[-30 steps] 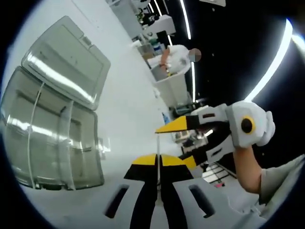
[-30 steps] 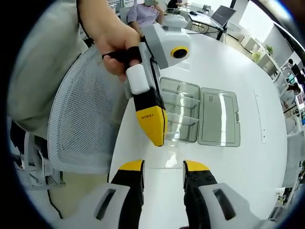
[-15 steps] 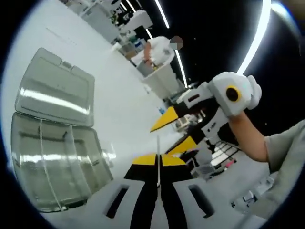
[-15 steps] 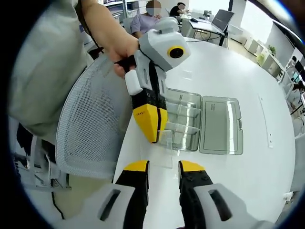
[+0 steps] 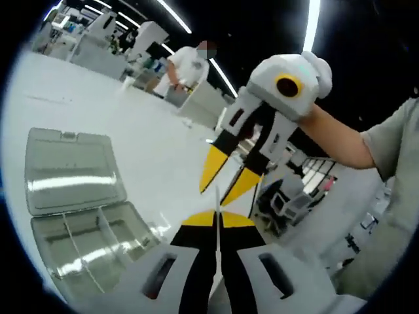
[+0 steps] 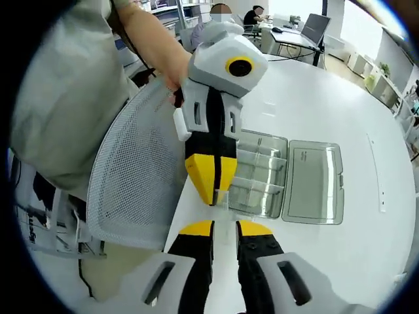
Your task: Insert the divider into the dual guide fixture by aligning both edges with the guide slots and pushing it downward to the bottom, including one-sided entry, uneven engagement, binding, and posture correction.
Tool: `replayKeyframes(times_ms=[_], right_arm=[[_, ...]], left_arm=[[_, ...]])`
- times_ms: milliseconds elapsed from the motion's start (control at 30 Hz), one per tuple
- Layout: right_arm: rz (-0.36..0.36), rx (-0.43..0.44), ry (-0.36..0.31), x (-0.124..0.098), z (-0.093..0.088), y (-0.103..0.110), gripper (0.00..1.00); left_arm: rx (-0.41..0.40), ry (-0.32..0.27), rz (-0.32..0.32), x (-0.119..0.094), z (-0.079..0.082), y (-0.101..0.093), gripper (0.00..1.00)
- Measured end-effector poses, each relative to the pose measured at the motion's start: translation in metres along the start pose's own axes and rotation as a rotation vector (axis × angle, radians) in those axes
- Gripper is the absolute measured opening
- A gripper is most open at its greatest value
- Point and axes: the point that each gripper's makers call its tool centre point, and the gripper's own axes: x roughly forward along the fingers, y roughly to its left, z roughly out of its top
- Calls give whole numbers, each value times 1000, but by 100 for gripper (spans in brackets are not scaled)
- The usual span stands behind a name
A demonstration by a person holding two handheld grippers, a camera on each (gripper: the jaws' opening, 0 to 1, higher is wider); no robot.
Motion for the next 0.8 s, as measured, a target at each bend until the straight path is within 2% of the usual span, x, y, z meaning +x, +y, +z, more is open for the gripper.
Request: replayKeyframes(times_ms=[267,600,800], right_arm=[[60,39,-34,0,10,5,0],[95,50,-13,4,8,8,0],[104,39,-25,4,11,9,0]], left_arm=[[134,21,11,-1,-2,1,0],[232,32,8,-1,-4,1,0],[295,19,5,-4,-4,2,0]])
